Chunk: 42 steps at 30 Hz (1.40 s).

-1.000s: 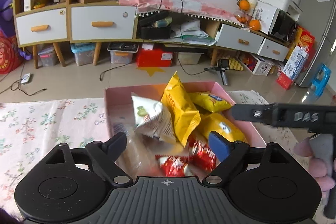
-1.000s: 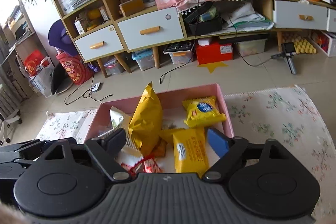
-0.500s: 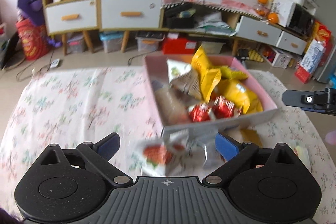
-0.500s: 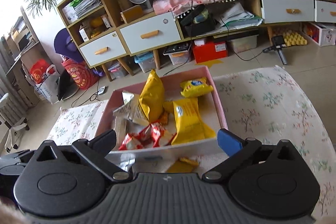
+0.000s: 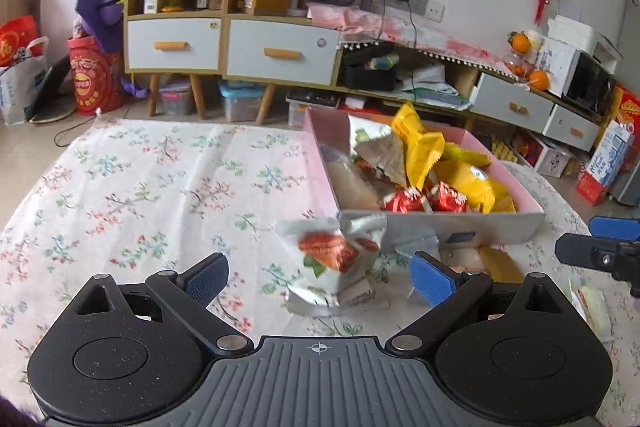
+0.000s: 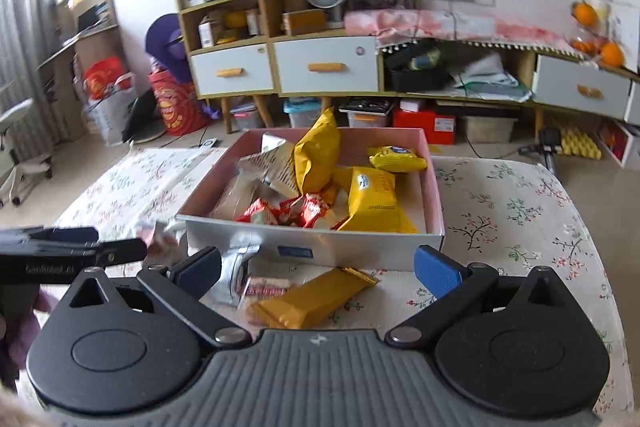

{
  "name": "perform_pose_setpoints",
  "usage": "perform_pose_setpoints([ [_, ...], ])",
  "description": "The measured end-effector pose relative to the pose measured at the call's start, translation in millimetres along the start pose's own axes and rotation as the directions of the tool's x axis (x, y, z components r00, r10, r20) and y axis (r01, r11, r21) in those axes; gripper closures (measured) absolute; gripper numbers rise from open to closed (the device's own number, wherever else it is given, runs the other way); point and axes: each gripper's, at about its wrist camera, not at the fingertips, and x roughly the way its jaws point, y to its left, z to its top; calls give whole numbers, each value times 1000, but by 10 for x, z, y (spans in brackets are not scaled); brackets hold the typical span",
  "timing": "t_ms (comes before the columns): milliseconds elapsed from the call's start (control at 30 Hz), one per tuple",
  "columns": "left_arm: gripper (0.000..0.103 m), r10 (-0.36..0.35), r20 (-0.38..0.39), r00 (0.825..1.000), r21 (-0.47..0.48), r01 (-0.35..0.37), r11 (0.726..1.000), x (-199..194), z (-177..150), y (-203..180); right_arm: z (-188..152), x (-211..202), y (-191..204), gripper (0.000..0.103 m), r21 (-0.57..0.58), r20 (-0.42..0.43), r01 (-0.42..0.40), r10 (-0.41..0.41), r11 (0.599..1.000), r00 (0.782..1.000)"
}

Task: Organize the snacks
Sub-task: 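Withdraw both tools from the tray back over the snack pile, then grasp the white pecan packet with the left tool while the right tool grasps a pink rice-cake bar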

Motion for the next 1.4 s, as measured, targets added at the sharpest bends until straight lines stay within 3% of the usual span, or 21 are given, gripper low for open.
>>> perform_pose_setpoints([
  [167,5,13,-4,1000,72,-12,997,114,-114,-88,-131,35,44,0,-42,-38,-37,35,998,999],
  [567,10,7,-12,1000,75,-6,997,307,-149,-230,-484,148,273,0,-174,-176,-124,93,977,980],
  [667,18,12,-13,1000,69,-11,998,342,-124,-240,-501,164,299,0,-192,-181,-120,85,974,980],
  [733,39,17,-19,1000,62,-16,998,366,-107,-236,-504,186,290,0,-201,-181,-117,81,973,980],
  [833,59,39,-29,999,61,-37,997,386,-81,-225,-509,240,258,0,-190,-191,-99,62,977,980],
  [1033,62,-13,-98,995,41,18,999,386,14,-150,-483,296,156,3,-120,-201,-91,66,989,977],
  [1233,63,-82,-224,971,-5,83,997,314,104,-76,-459,283,99,11,-73,-201,-89,73,993,977],
  [1400,63,-136,-329,935,6,146,989,189,80,-3,-527,199,140,10,-104,-215,-128,104,986,971],
])
